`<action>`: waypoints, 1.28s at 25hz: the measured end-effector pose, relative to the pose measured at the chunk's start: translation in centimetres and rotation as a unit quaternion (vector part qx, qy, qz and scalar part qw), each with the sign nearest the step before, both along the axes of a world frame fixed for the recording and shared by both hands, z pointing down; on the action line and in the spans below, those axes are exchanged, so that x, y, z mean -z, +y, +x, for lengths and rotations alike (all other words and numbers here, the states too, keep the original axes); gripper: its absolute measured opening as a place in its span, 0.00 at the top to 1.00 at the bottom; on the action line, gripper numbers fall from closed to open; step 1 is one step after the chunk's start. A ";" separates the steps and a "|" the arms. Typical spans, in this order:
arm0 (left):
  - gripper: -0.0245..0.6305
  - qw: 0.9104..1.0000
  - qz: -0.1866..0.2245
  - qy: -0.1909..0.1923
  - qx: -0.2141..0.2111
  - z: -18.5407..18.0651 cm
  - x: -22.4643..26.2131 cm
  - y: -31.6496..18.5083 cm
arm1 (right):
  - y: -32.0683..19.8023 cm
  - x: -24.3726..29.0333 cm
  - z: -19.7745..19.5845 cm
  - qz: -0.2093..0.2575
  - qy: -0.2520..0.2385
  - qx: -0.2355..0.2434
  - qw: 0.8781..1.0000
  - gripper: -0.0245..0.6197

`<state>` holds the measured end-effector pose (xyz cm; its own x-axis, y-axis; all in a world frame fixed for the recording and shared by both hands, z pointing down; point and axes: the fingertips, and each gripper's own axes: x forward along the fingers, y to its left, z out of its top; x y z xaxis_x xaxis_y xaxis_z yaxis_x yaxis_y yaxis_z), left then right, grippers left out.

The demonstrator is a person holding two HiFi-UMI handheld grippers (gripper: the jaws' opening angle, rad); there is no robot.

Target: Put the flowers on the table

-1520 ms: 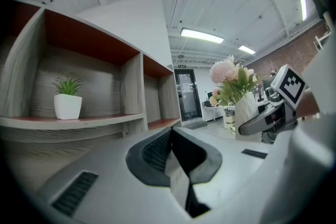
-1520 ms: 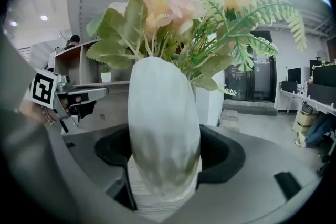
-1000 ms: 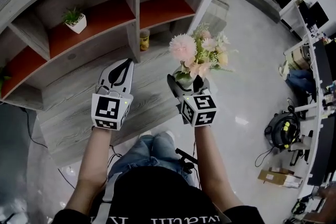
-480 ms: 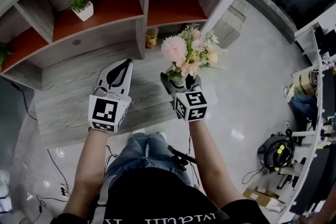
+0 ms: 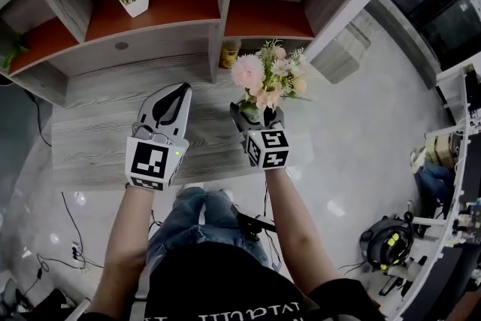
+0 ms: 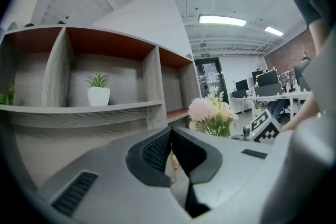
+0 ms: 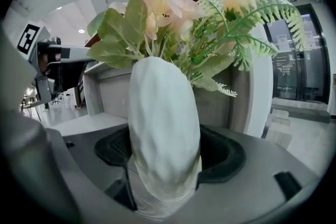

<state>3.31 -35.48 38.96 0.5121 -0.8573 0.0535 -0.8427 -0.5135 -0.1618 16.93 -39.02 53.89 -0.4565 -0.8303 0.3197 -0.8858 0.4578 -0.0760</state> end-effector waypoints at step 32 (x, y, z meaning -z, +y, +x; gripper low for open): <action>0.95 1.000 -0.011 -0.013 0.020 0.0 -1.0 0.6 | -0.7 -3.9 -1.3 0.006 0.022 0.032 0.999 0.39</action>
